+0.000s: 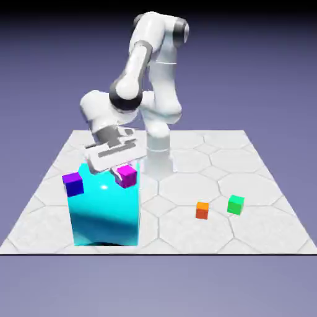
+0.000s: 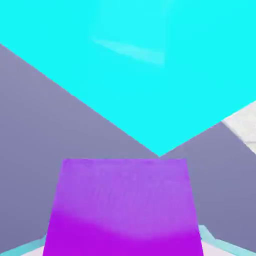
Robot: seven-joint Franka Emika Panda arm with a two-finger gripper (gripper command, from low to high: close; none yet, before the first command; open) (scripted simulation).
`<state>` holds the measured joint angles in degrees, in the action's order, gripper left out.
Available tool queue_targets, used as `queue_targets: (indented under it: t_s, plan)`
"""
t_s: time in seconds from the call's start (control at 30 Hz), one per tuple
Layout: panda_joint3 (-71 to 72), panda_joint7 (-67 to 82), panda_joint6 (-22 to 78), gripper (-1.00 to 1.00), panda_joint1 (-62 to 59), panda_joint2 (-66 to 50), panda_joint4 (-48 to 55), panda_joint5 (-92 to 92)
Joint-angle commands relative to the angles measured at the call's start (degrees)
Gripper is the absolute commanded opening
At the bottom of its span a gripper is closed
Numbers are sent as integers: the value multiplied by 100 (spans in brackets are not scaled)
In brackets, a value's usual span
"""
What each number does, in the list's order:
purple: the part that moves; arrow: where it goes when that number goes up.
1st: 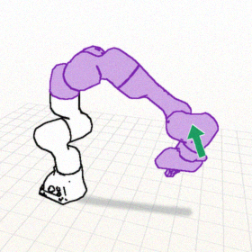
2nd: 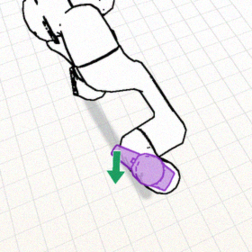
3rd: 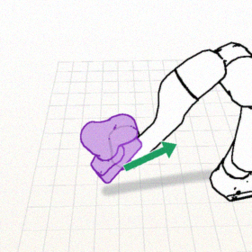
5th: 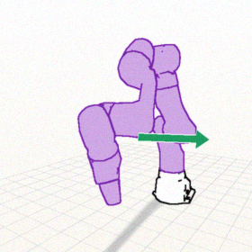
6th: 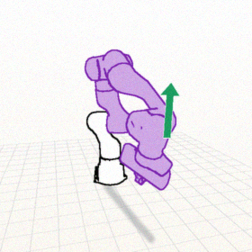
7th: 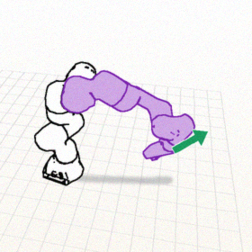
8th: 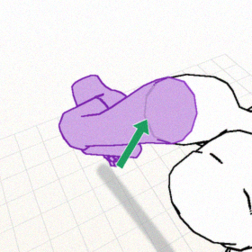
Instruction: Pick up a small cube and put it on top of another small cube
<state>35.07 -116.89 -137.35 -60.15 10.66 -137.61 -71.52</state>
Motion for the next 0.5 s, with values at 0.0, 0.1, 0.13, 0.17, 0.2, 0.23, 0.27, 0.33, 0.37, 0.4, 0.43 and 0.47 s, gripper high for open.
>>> queue_targets:
  t_s: [0.0, 0.1, 0.13, 0.17, 0.2, 0.23, 0.27, 0.33, 0.37, 0.4, 0.43, 0.47]
  plan:
    - [-33, -220, -8, -100, -208, 88, 51, -36]
    - [-246, -756, -31, -100, -831, 249, 20, 6]
    - [-310, -918, -37, -100, -1018, 297, 10, 18]
    - [-310, -918, -37, -100, -1019, 297, 10, 18]
    - [-246, -808, -231, -100, -966, 90, 61, -70]
    - [-183, -698, -426, -100, -913, -117, 111, -157]
    - [-119, -588, -620, -100, -861, -325, 161, -245]
    - [8, -368, -1008, -100, -756, -740, 262, -420]
    - [29, -332, -1071, -100, -739, -807, 279, -449]
    - [29, -332, -1071, 100, -739, -807, 279, -449]
    - [29, -332, -1071, 100, -739, -807, 279, -449]
    - [-34, -442, -877, 100, -791, -600, 228, -361]
